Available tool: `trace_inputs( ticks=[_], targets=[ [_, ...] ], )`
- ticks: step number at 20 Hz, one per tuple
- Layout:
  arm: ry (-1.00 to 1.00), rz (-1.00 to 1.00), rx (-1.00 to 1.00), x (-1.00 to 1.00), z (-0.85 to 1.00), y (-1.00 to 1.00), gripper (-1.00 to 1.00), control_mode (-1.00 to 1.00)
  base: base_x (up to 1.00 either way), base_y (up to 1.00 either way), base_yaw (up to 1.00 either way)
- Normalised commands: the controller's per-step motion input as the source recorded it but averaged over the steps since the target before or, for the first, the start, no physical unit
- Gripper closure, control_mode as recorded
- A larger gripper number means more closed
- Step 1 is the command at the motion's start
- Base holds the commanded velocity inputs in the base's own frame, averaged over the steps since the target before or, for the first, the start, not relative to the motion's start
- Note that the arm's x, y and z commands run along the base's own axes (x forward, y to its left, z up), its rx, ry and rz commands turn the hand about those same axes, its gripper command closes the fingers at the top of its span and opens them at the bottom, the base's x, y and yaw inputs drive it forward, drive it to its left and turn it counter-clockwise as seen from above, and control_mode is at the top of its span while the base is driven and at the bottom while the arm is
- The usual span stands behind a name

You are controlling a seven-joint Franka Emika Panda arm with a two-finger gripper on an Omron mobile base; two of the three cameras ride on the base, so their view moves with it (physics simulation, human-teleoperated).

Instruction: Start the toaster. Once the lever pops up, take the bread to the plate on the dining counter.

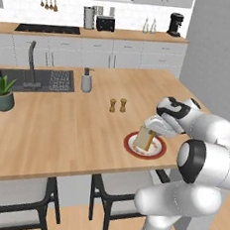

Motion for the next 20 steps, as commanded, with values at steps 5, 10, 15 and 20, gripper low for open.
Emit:
trace_inputs(
  ticks=[5,10,15,20],
  targets=[
    [-0.03,0.00,0.00,-0.22,-0.21,-0.01,-1.00,-1.00,0.00,0.00,0.00],
    [-0.02,0.00,-0.06,0.00,-0.02,-0.32,-1.00,-1.00,0.00,0.00,0.00],
    [0.00,0.00,-0.17,0.16,-0.01,-0.45,-1.00,-1.00,0.00,0.00,0.00],
    [0.00,0.00,-0.20,0.25,0.00,-0.31,-1.00,-1.00,0.00,0.00,0.00]
  ],
)
